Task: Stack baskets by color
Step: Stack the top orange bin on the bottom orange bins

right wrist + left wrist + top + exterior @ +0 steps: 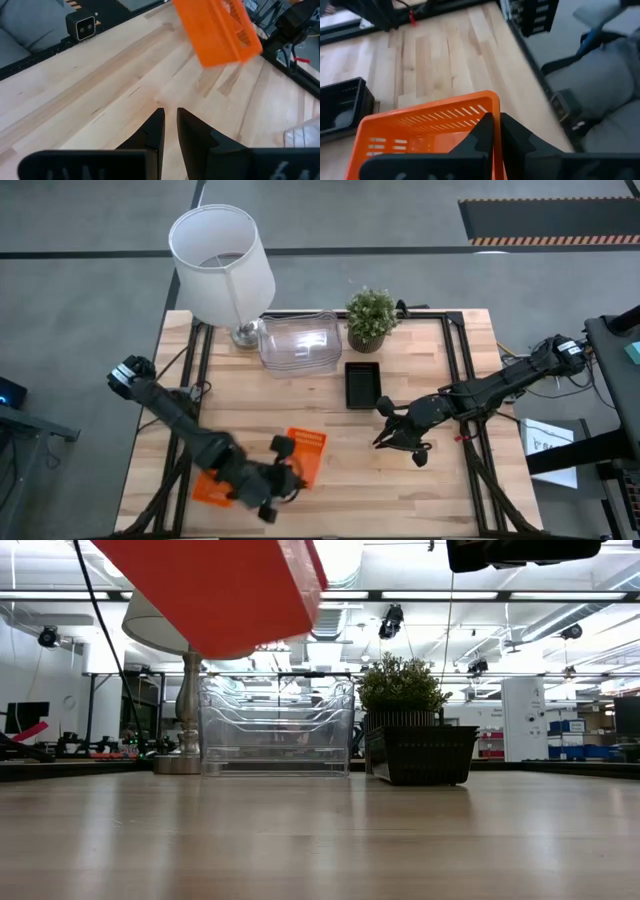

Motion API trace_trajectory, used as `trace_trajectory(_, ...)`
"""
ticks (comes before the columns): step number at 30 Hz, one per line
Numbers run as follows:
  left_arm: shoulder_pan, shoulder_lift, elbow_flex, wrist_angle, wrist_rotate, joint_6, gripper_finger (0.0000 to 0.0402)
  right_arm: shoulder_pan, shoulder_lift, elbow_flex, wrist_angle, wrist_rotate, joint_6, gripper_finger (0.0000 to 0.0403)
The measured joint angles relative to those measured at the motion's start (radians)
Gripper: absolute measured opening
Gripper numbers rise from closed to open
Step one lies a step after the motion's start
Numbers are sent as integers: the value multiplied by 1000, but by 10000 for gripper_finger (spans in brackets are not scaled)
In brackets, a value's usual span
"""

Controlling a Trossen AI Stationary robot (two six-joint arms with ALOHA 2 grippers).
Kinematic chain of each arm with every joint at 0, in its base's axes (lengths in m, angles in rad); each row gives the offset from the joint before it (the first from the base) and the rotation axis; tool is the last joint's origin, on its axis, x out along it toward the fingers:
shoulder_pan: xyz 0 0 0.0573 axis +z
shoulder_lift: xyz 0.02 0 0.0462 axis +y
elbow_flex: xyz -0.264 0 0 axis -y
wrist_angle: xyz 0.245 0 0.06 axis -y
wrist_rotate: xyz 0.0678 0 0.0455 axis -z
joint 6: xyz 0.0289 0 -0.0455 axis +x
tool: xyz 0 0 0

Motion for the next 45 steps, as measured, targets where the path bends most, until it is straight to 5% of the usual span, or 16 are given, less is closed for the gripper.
trace_trajectory(4, -69, -17, 12, -92, -131, -102, 0, 0, 0, 0, -2, 0, 3, 43)
trace_trajectory(12, -141, -17, 9, -216, -147, -283, 0, 0, 0, 0, 28, 0, -20, 43)
trace_trajectory(21, -214, -18, 35, -253, -217, -148, 0, -1, 0, -2, 39, 0, -30, 43)
trace_trajectory(30, -265, -17, 25, -302, -220, -204, 0, -1, 0, -47, 105, 0, -55, 43)
trace_trajectory(38, -365, -17, 97, -520, -174, -453, 0, -1, 0, -61, 133, 0, -41, 43)
trace_trajectory(45, -405, -17, 117, -635, -177, -466, 0, -3, 0, -60, 163, 0, -90, 43)
